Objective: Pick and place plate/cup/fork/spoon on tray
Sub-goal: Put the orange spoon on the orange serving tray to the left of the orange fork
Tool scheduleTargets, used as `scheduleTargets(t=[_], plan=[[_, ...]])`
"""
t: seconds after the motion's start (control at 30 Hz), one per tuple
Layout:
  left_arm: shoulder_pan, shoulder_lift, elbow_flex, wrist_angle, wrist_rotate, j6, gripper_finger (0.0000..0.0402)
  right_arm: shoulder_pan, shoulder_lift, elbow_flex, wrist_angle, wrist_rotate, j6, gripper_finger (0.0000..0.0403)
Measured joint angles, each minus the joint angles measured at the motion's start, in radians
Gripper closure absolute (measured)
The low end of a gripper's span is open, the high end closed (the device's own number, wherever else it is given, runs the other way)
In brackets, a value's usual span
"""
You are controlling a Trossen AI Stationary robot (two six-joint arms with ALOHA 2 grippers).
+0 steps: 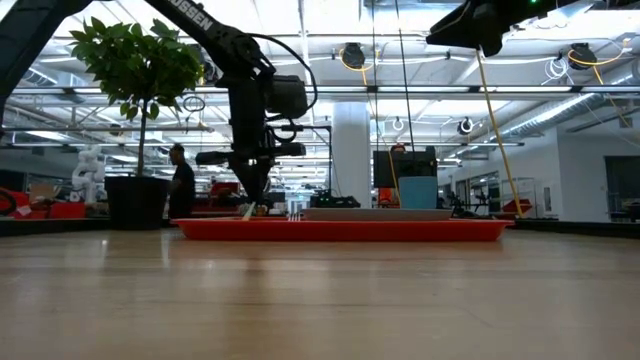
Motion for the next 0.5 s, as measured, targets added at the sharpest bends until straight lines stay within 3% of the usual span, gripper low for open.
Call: scheduleTargets(t=[0.5], plan=[[-0.07, 0.01, -0.001, 0.006, -0.209, -0.082, 0.0387, 0.0, 0.0, 0.0, 0.0, 0.001, 0.0, 0.0211]])
